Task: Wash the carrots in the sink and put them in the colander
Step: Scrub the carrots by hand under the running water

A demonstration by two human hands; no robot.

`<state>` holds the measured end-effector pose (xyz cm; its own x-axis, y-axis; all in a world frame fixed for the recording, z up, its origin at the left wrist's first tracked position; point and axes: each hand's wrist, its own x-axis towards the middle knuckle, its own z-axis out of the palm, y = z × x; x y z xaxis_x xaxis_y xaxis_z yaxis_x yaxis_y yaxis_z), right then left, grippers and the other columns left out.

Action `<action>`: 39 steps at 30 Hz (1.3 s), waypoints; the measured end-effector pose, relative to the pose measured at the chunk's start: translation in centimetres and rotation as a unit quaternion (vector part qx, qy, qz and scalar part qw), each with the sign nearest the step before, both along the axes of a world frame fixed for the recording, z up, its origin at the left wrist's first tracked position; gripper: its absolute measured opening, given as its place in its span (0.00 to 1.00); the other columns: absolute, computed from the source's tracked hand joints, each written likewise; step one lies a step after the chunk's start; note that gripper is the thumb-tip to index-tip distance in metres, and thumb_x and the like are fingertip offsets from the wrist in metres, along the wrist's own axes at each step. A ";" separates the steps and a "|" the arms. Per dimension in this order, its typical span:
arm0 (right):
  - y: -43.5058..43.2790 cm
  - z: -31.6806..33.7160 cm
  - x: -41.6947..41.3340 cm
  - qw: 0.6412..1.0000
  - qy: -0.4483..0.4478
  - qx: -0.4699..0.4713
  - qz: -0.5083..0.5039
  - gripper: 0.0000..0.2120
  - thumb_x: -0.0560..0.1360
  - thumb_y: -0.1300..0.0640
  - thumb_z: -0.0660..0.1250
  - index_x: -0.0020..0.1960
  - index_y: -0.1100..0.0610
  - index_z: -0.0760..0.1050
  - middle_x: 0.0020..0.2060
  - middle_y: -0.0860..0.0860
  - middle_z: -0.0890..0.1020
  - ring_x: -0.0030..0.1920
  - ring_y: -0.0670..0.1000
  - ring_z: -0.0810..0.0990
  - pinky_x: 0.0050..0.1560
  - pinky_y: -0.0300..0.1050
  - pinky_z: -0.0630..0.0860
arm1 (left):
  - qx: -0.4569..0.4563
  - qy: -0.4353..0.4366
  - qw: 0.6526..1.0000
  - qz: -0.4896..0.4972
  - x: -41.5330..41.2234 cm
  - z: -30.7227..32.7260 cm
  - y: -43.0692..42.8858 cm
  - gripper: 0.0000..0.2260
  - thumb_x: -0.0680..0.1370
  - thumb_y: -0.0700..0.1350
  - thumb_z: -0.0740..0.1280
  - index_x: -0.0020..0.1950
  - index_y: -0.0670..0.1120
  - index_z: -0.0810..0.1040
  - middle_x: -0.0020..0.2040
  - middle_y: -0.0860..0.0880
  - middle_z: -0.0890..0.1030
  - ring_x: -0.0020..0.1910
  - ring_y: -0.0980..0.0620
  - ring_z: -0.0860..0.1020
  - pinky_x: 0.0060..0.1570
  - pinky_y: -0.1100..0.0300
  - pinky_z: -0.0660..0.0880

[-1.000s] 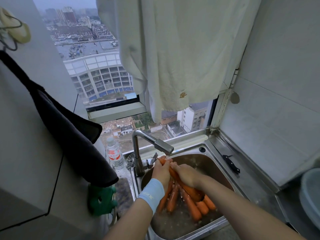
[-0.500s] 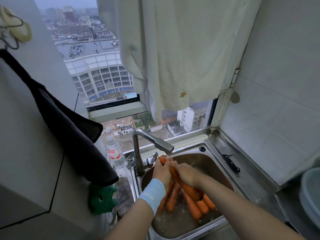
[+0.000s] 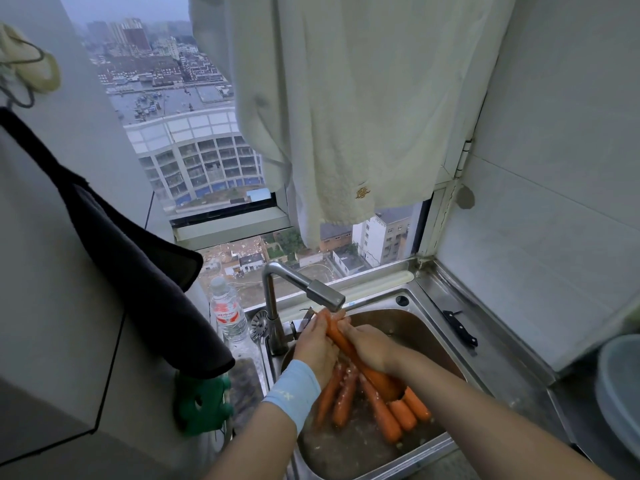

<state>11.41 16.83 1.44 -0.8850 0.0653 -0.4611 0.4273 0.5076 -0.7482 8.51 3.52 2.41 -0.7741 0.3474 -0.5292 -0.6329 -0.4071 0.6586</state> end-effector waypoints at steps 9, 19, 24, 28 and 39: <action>-1.7 0.5 0.0 1.000 0.006 0.015 0.018 0.35 0.82 0.31 0.46 0.47 0.54 0.84 0.46 0.53 0.85 0.49 0.52 0.83 0.60 0.52 0.75 | -0.305 0.084 0.948 0.026 -1.5 -0.4 0.9 0.18 0.85 0.54 0.54 0.47 0.46 0.77 0.47 0.44 0.81 0.51 0.43 0.79 0.63 0.48 0.74; 0.4 0.1 0.4 1.000 0.000 0.016 0.022 0.28 0.84 0.35 0.49 0.47 0.49 0.82 0.49 0.52 0.85 0.53 0.52 0.82 0.67 0.57 0.72 | -0.146 0.074 0.985 -0.053 -0.1 -0.4 0.2 0.08 0.85 0.45 0.58 0.59 0.45 0.75 0.56 0.43 0.83 0.53 0.48 0.83 0.46 0.57 0.80; -0.5 0.3 0.6 0.998 0.026 0.040 0.029 0.28 0.84 0.35 0.50 0.45 0.51 0.81 0.50 0.55 0.84 0.53 0.54 0.82 0.64 0.54 0.73 | -0.320 0.117 0.940 -0.030 -1.4 -1.3 0.8 0.16 0.85 0.50 0.55 0.58 0.41 0.78 0.57 0.41 0.82 0.57 0.41 0.80 0.63 0.54 0.74; -0.5 0.3 0.4 0.998 0.034 0.049 0.036 0.29 0.83 0.35 0.51 0.49 0.54 0.83 0.47 0.54 0.85 0.50 0.53 0.83 0.62 0.53 0.75 | -0.162 0.020 0.986 0.036 -2.3 -1.6 0.2 0.17 0.85 0.52 0.56 0.46 0.44 0.76 0.46 0.40 0.83 0.47 0.43 0.81 0.60 0.45 0.78; 0.6 0.9 0.7 0.996 0.043 0.067 0.040 0.26 0.79 0.30 0.51 0.40 0.44 0.79 0.45 0.50 0.84 0.49 0.52 0.82 0.62 0.57 0.75 | -0.231 0.059 0.971 -0.028 -0.9 -0.1 0.9 0.12 0.84 0.48 0.59 0.49 0.44 0.79 0.54 0.41 0.84 0.55 0.42 0.83 0.62 0.47 0.78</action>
<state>12.11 17.40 2.32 -0.9253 0.0494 -0.3759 0.3196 0.6353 -0.7030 7.62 4.42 2.35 -0.8260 0.1373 -0.5467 -0.5540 -0.0188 0.8323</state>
